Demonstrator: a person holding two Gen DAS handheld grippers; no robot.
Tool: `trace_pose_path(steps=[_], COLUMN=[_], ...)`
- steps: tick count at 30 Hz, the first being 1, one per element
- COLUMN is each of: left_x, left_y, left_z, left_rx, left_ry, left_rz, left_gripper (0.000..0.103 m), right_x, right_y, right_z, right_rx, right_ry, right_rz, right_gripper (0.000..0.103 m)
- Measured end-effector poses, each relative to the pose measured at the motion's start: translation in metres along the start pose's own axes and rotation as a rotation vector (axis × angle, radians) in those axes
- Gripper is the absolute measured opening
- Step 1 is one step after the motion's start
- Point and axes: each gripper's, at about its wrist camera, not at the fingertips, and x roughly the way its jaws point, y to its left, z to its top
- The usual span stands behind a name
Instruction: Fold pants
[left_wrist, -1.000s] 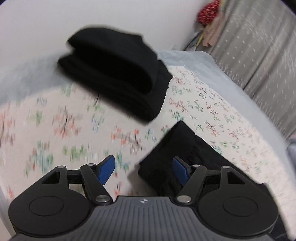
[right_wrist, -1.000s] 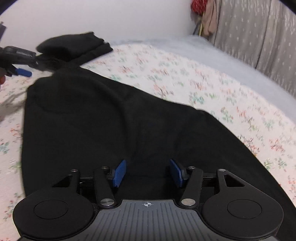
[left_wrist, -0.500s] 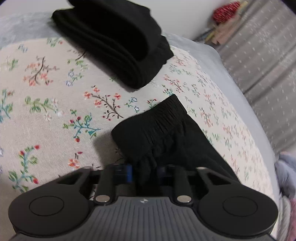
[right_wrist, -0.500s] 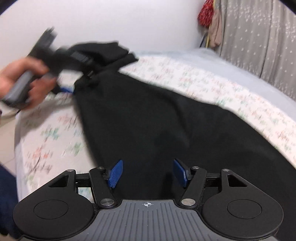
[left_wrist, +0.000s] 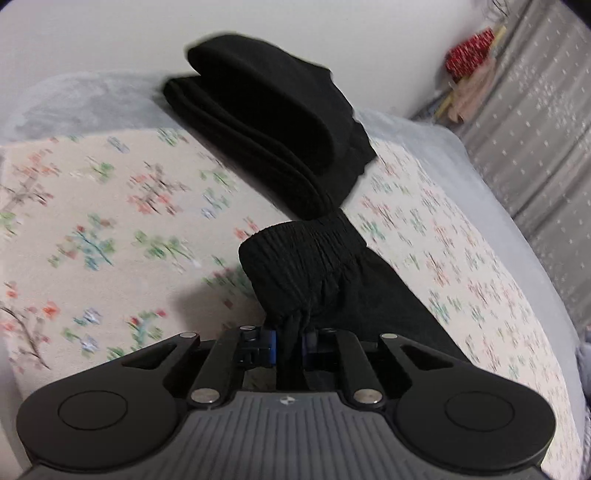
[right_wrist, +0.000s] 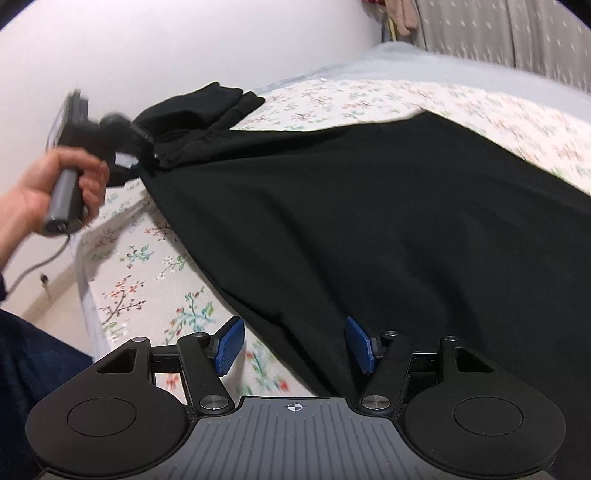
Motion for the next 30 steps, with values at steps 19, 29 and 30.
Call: trace_pose_path(steps=[19, 29, 30], left_x=[-0.049, -0.003, 0.004], left_y=[-0.106, -0.258, -0.26], left_z=[0.001, -0.096, -0.098], left_rx=[0.341, 0.809, 0.796], left_ry=[-0.15, 0.021, 0.034], left_rz=[-0.049, -0.319, -0.331], left_gripper=[0.096, 0.1, 0.1], right_x=[-0.229, -0.228, -0.226], right_y=[-0.277, -0.331, -0.337], right_z=[-0.018, -0.028, -0.03], right_rx=[0.394, 0.405, 0.412], right_ry=[-0.202, -0.098, -0.088], right_rz=[-0.426, -0.593, -0.598], right_gripper=[0.075, 0.075, 0.075])
